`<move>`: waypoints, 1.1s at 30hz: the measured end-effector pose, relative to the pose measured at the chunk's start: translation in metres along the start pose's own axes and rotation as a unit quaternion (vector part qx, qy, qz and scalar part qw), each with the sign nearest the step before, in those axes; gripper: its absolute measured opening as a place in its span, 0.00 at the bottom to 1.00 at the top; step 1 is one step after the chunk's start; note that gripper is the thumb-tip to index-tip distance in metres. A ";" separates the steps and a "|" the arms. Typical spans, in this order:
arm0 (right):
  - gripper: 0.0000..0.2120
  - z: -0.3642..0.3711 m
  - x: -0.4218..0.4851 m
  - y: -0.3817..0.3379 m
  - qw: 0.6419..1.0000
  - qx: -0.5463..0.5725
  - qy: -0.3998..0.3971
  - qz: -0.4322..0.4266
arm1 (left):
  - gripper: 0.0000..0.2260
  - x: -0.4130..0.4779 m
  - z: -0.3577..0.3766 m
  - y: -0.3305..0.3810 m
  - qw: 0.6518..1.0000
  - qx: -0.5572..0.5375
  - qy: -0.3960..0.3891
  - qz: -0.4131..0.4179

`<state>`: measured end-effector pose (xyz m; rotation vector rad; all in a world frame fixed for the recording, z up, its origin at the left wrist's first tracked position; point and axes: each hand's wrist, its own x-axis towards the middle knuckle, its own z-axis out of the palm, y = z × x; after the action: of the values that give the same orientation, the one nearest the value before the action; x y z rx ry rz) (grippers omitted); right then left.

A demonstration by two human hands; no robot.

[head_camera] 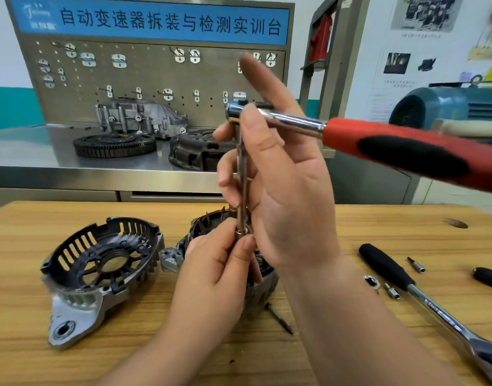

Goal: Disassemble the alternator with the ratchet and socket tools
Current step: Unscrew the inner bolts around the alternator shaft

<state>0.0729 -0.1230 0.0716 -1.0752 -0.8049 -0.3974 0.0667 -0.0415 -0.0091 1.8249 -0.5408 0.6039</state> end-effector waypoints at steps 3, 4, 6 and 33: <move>0.12 0.000 0.001 0.000 1.000 0.020 -0.002 0.013 | 0.12 0.000 0.000 -0.001 1.000 -0.005 -0.007 0.002; 0.12 0.000 0.001 0.000 0.999 0.041 -0.001 0.026 | 0.13 0.000 -0.001 -0.002 1.000 -0.015 -0.013 0.004; 0.15 -0.003 0.002 -0.001 0.995 0.081 -0.001 0.060 | 0.14 0.000 -0.002 -0.001 0.998 -0.052 -0.022 0.008; 0.21 -0.007 0.001 0.001 0.993 0.076 0.022 0.088 | 0.12 -0.001 -0.003 -0.001 0.999 -0.027 -0.036 0.011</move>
<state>0.0770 -0.1286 0.0695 -0.9828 -0.6844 -0.2063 0.0666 -0.0386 -0.0097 1.7962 -0.6201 0.5355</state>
